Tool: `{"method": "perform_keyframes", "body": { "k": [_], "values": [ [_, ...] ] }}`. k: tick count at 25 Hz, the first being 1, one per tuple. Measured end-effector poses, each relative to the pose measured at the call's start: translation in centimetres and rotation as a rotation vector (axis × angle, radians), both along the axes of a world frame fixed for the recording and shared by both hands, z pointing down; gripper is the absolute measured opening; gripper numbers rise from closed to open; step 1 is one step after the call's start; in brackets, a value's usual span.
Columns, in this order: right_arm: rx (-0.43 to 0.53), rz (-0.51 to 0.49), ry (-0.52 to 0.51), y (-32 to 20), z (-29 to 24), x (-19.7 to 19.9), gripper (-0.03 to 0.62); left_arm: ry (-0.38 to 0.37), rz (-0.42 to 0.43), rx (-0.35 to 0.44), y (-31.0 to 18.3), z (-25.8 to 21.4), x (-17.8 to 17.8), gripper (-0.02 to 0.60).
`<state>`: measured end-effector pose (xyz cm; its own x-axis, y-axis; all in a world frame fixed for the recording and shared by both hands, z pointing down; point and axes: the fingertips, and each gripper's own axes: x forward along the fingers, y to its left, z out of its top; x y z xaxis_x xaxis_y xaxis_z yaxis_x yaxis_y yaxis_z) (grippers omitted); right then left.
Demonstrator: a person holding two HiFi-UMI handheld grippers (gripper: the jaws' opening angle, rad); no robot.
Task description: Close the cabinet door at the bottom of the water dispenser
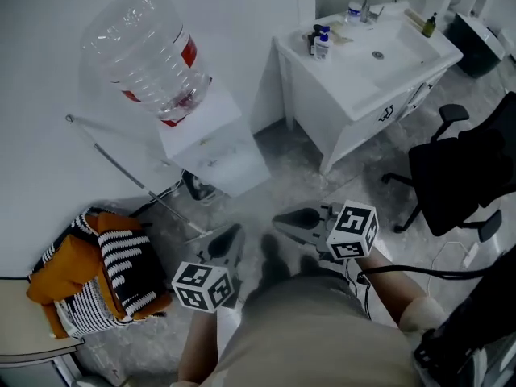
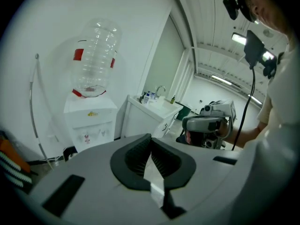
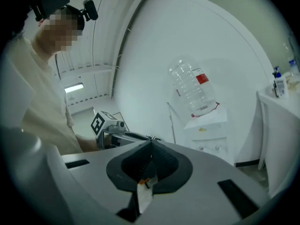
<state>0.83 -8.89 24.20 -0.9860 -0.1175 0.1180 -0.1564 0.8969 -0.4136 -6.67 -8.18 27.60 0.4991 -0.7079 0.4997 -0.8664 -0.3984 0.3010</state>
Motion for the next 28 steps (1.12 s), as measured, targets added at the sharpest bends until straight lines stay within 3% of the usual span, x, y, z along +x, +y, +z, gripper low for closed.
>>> {"method": "perform_keyframes", "body": {
  "k": [3, 6, 10, 14, 18, 22, 28],
  "values": [
    [-0.065, -0.041, 0.002, 3.1, 1.7, -0.3, 0.008, -0.036, -0.044, -0.057, 3.6, 1.6, 0.2, -0.008],
    [-0.097, -0.081, 0.008, 5.8, 2.1, -1.1, 0.008, -0.03, -0.068, -0.065, 5.7, 1.7, 0.1, -0.008],
    [-0.093, -0.155, 0.048, 9.2, 1.9, -3.3, 0.008, -0.007, -0.109, -0.04, 7.5, 1.1, -1.4, -0.008],
    [-0.084, -0.164, 0.067, 12.0, 1.3, -5.6, 0.008, 0.006, -0.107, 0.02, 9.9, -0.4, -2.9, -0.008],
    [-0.1, -0.164, 0.089, 16.0, 1.2, -8.9, 0.009, 0.125, -0.077, 0.07, 15.2, -1.8, -4.7, -0.008],
    [-0.123, -0.149, 0.083, 20.3, 1.3, -12.3, 0.009, 0.086, -0.179, 0.005, 20.4, 0.6, -8.9, -0.008],
    [-0.079, -0.134, 0.085, 24.4, 0.5, -16.1, 0.009, 0.161, -0.2, -0.037, 25.6, 2.3, -12.5, -0.008]
  ]
}}
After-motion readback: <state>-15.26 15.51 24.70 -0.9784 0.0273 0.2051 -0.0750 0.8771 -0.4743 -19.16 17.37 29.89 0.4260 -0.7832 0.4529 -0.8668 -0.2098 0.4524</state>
